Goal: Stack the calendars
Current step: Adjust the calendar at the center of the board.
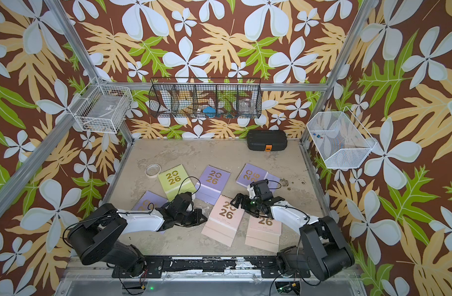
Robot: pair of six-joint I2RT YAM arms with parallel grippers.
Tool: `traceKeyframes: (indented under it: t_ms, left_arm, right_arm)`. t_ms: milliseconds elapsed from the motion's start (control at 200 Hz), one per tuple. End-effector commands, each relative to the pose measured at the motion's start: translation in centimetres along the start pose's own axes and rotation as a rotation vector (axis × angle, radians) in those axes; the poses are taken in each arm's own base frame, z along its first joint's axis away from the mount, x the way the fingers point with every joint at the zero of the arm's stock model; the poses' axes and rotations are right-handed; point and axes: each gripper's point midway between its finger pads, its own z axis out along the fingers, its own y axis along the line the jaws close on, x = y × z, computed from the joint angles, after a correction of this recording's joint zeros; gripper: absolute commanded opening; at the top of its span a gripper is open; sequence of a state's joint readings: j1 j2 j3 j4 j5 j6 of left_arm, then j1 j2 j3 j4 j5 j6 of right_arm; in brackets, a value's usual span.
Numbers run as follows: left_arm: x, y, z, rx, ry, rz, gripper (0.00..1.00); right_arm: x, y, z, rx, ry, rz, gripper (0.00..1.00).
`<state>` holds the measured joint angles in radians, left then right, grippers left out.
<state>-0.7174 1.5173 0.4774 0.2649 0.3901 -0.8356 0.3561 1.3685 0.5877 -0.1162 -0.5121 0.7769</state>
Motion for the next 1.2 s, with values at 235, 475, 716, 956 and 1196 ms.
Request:
traceKeyframes:
  t_ms: [235,475,716,956,1196]
  left_arm:
    - [0.7,-1.2,0.3,0.035,0.024,-0.001,0.00]
    - [1.0,-1.6,0.6,0.043,0.033,-0.004,0.00]
    - [0.8,-2.1,0.9,0.052,0.031,-0.007,0.00]
    - [0.8,-2.0,1.0,0.048,0.029,-0.015,0.00]
    - [0.6,-2.2,1.0,0.052,0.023,-0.019,0.00]
  right_arm:
    - [-0.8,1.0,1.0,-0.040,0.045,-0.071,1.00]
    - [-2.2,0.7,1.1,-0.034,0.043,-0.084,1.00]
    - [-2.2,0.7,1.4,-0.050,0.063,-0.084,1.00]
    - [-2.9,0.9,1.4,-0.057,0.067,-0.093,1.00]
    - [-3.2,0.9,1.4,-0.062,0.070,-0.094,1.00]
